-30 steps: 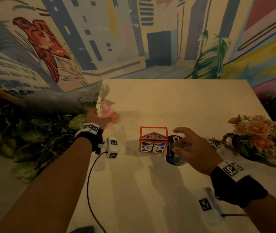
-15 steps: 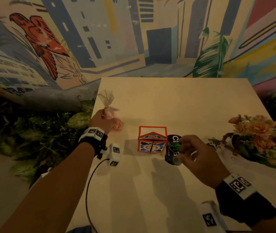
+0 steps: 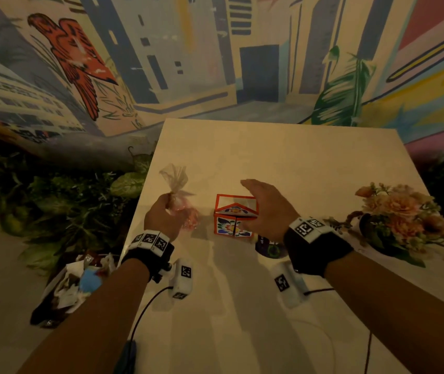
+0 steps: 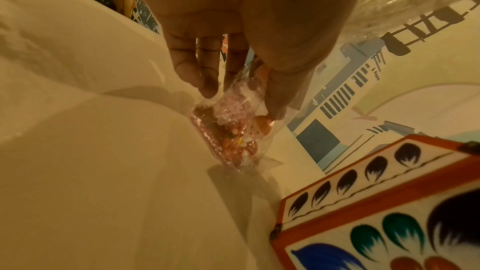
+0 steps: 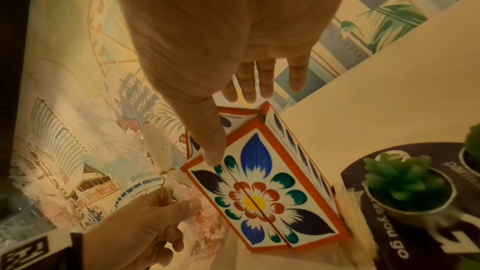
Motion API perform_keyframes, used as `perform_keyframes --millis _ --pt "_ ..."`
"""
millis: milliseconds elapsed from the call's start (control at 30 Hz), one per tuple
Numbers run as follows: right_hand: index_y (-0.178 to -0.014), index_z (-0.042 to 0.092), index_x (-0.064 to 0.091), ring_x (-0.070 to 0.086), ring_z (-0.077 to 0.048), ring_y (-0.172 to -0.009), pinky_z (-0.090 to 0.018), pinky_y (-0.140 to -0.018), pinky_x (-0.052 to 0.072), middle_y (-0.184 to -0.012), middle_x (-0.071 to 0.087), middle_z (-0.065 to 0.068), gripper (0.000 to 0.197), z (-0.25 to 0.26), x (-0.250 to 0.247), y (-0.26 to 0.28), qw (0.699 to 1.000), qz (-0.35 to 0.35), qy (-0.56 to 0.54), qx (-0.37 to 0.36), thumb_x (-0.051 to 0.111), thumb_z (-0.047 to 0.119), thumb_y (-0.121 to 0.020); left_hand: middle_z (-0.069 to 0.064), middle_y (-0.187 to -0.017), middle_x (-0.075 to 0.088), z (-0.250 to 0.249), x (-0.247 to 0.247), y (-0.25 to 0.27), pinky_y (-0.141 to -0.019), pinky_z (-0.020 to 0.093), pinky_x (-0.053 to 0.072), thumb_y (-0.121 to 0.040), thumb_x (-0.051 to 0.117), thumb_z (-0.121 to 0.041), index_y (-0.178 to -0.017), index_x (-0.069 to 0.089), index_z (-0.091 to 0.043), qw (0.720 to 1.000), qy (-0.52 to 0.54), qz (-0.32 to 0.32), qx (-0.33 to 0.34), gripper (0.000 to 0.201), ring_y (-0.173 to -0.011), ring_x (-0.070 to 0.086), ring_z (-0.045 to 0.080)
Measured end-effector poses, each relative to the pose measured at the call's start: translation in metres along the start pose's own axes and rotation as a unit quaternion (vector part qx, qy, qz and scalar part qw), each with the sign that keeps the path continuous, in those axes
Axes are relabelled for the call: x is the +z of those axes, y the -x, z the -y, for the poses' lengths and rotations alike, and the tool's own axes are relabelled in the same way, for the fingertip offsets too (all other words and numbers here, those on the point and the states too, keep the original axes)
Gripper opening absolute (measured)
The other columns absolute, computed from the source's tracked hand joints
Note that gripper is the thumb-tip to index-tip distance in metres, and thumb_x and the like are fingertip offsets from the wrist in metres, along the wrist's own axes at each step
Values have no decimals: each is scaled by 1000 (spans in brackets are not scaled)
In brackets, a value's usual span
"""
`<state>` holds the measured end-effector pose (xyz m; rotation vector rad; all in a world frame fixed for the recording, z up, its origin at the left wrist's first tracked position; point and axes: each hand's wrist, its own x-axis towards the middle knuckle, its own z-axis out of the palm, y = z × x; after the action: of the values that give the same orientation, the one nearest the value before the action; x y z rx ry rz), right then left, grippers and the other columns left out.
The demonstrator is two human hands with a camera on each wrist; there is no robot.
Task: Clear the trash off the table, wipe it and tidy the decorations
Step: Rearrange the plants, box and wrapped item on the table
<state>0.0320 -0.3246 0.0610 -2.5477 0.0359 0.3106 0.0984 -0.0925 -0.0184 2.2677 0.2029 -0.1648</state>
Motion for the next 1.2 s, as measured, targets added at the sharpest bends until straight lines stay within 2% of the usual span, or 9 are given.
perform_keyframes --millis 100,233,367,500,667,800,933,1100,1200 --pt "-147 23 23 24 -19 -140 -34 -113 25 -153 28 1 89 2 0 -2 1000 14 17 -4 75 33 -76 5 -117 63 -2 2 6 -82 27 39 -78 74 -30 -124 54 -19 1000 1 -2 -5 51 -108 58 28" --pt "-148 24 21 23 -21 -140 -36 -113 25 -153 28 0 92 3 2 -3 999 16 29 -4 76 35 -75 4 -117 63 -3 3 11 -82 27 40 -78 74 -34 -124 54 -20 1000 -3 1 -7 53 -107 58 27" --pt "-147 24 23 25 -22 -138 -39 -111 27 -151 31 0 91 3 5 -8 998 27 48 3 76 40 -74 -1 -109 61 -1 -1 11 -81 28 41 -68 80 -40 -118 54 -19 1000 12 4 -12 60 -95 55 17" --pt "-145 24 28 30 -22 -134 -40 -111 30 -148 36 0 87 3 7 -13 997 39 66 -1 74 44 -74 2 -116 60 11 -5 9 -81 30 42 -62 82 -39 -119 54 -17 999 -8 10 -39 66 -101 55 20" --pt "-141 24 34 39 -22 -125 -40 -105 35 -137 46 1 80 6 11 -16 996 38 86 -6 73 46 -74 -2 -116 61 8 -2 9 -86 27 39 -69 81 -34 -119 58 -18 1000 8 8 0 57 -105 55 17" --pt "-134 23 43 48 -23 -114 -40 -98 42 -127 54 -1 68 9 10 -20 995 34 96 -11 73 41 -76 -4 -100 60 0 3 8 -80 25 41 -75 77 -28 -104 61 -22 1000 31 6 -1 34 -95 56 18" --pt "-128 22 48 51 -23 -107 -38 -94 45 -120 59 -1 62 10 8 -22 994 36 103 -22 74 38 -74 -5 -98 59 -5 6 9 -80 24 40 -76 77 -22 -103 62 -22 999 53 2 -6 31 -92 54 15" --pt "-129 23 50 51 -23 -108 -38 -94 44 -121 60 -1 62 8 9 -22 995 33 88 -32 76 35 -74 -4 -100 62 -7 7 13 -84 26 45 -75 78 -28 -108 64 -19 1000 21 4 8 37 -92 55 15" --pt "-129 22 50 51 -23 -108 -37 -94 44 -120 60 -2 61 7 9 -21 995 29 91 -36 75 34 -74 -5 -98 58 -8 6 13 -84 26 43 -76 77 -28 -109 63 -18 1000 10 5 2 37 -92 53 15"
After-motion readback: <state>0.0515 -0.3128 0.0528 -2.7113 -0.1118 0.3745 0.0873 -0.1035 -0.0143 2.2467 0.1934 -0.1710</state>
